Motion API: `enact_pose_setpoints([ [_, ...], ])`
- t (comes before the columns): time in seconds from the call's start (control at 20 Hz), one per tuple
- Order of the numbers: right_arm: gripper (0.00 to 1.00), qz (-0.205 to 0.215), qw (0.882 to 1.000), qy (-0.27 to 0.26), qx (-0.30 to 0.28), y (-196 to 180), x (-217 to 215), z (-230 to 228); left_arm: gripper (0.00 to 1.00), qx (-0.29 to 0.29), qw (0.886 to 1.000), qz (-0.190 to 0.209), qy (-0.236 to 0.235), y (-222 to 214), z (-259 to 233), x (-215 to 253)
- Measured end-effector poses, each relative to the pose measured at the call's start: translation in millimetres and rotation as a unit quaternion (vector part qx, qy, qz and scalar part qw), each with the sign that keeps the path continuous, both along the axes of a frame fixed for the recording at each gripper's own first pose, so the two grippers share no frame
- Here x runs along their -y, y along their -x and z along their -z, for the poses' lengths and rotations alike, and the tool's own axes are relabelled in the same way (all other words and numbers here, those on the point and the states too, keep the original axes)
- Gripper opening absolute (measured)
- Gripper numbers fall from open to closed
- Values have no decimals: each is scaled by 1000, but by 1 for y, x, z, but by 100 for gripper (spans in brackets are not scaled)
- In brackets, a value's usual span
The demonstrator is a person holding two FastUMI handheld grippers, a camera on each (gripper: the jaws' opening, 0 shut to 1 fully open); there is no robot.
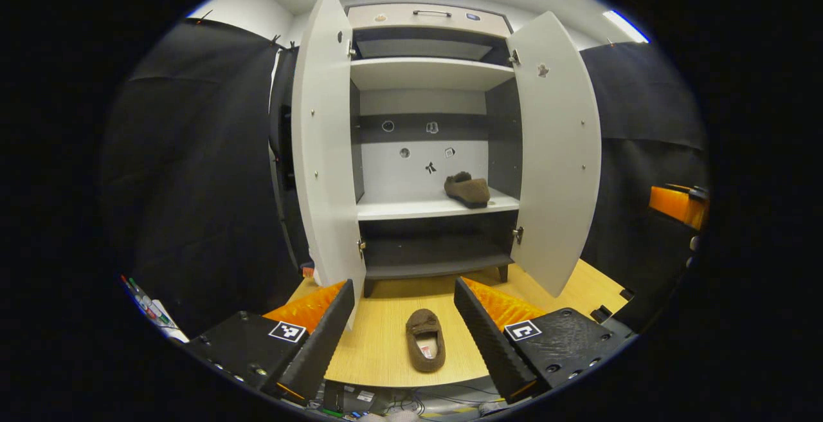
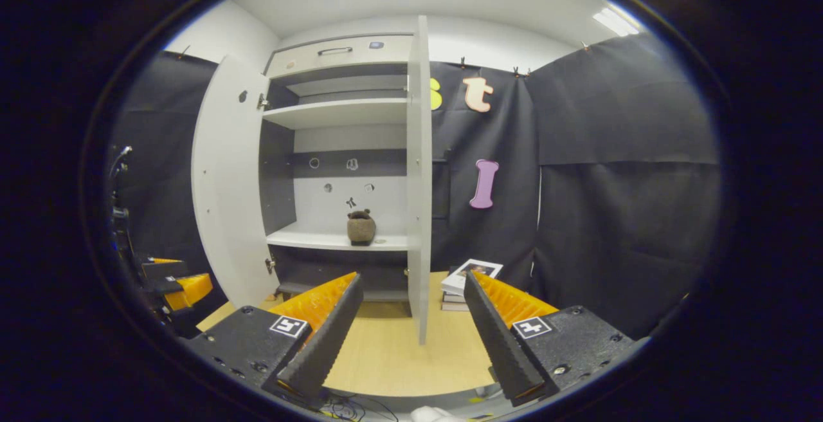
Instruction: Grab one shoe with the right hand and put it into the shoe cabinet, grab the other shoe with the left hand and put it into the shoe cabinet; then close the right door with the right hand and the left door with the left hand.
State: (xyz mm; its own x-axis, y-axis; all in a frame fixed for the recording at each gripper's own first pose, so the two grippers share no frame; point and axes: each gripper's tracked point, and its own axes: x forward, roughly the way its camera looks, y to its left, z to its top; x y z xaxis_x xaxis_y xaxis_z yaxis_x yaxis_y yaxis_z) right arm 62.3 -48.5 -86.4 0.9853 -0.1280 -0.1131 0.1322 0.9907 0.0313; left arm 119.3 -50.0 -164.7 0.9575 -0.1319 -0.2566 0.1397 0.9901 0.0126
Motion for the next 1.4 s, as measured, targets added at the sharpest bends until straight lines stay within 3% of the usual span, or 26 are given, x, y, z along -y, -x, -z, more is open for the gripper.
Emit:
enact_pose_setpoints([
  [0.3,100,20,999,1,-38,-5,29,21,96,-92,996,6,2,-38,108,13],
  [0.65,100,37,995,6,-88,-10,49,48,97,-191,981,2,-22,-71,240,8],
  [0.75,100,36,994,4,-100,-13,50,53,100,-206,978,0,-21,-82,263,7],
  [0.9,100,33,992,-3,-122,-21,49,66,97,-220,975,-2,-26,-103,287,2],
  [1.4,100,47,990,16,-130,-46,61,56,97,-244,969,6,-35,-172,352,5],
])
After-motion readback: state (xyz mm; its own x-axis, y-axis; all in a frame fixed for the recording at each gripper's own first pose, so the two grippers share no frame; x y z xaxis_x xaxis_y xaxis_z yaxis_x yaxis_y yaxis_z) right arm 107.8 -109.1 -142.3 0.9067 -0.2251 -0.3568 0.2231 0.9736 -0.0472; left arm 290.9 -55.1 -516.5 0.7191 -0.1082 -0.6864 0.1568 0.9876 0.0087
